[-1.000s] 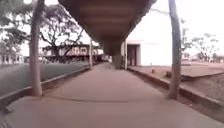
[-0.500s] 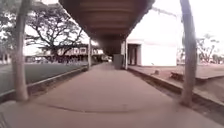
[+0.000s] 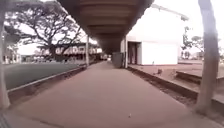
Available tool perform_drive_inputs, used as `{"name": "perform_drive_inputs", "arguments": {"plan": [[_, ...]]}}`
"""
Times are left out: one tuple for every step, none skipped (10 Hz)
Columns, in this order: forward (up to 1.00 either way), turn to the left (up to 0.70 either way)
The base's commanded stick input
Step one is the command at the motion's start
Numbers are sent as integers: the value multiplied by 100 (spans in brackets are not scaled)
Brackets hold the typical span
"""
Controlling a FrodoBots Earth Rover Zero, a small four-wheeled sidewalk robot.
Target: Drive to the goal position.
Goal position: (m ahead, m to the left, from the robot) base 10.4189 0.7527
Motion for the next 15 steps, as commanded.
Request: {"name": "perform_drive_inputs", "arguments": {"plan": [[85, 0], [85, 0], [85, 0], [85, 0], [85, 0], [85, 25], [85, 34], [85, 34], [85, 34], [85, 0], [85, 0], [85, 0], [85, 0], [85, 0], [85, 0]]}}
